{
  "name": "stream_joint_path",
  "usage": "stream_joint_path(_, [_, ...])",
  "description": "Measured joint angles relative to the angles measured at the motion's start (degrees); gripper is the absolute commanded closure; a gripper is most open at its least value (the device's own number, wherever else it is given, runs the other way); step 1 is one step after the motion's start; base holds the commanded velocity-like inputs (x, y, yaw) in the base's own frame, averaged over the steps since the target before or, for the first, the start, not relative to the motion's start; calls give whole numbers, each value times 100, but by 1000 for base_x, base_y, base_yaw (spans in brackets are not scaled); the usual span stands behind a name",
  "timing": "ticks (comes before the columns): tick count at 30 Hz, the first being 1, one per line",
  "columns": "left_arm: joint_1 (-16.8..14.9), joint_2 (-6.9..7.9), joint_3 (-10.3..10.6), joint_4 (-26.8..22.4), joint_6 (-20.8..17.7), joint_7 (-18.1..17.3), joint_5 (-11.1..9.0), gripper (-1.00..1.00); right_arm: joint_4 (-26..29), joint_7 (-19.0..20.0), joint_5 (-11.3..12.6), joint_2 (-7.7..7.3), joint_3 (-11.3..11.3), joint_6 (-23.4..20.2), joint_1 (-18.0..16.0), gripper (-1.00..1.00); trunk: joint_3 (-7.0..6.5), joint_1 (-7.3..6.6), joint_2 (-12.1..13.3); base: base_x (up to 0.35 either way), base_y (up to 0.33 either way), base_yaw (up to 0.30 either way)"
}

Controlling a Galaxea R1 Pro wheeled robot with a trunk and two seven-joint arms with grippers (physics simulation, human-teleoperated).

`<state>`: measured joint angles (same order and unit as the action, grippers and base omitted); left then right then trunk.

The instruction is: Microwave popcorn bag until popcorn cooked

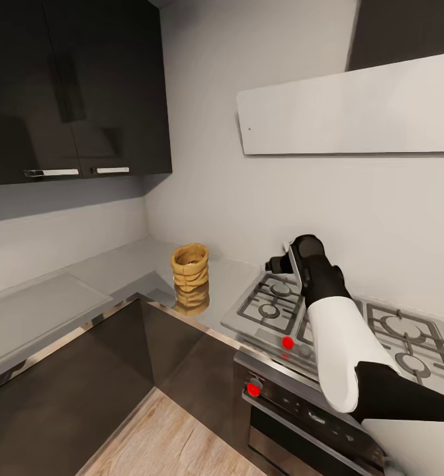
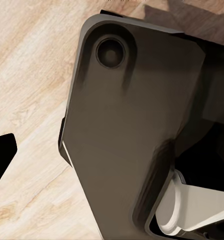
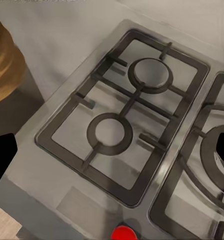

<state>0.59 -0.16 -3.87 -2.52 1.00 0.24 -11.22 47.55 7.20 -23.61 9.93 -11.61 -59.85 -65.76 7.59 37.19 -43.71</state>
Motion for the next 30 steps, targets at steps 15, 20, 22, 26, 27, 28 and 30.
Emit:
stream_joint_path(15, [0, 0, 39, -2, -8, -32, 19, -100, 45, -27, 11, -2, 25, 0, -1, -100, 0, -2, 0, 102, 153, 0])
stream_joint_path(20, [0, 0, 41, -2, -8, -32, 21, -100, 109, -30, 13, -1, 33, 1, -1, -100, 0, -2, 0, 179, 272, 0])
stream_joint_path(22, [0, 0, 41, -2, -8, -32, 22, -100, 233, -30, 13, -1, 33, 1, -1, -100, 0, -2, 0, 178, 232, 0])
stream_joint_path(26, [0, 0, 40, -2, -9, -32, 25, -100, 575, -31, 5, 0, 49, 1, -2, -100, 0, -1, -1, 104, 117, 0])
stream_joint_path(27, [0, 0, 40, -2, -6, -32, 31, -100, 601, -30, 6, 0, 52, 1, -1, -100, 0, -1, 0, 23, 25, 0])
stream_joint_path(28, [0, 0, 41, -2, -3, -31, 36, -100, 622, -29, 8, 0, 62, 1, -3, -100, 0, -1, 0, 14, 16, 0])
stream_joint_path(30, [0, 0, 45, -2, -3, -31, 50, -100, 638, -25, 13, 0, 129, 0, -63, -100, 0, -1, 0, 62, 6, 0])
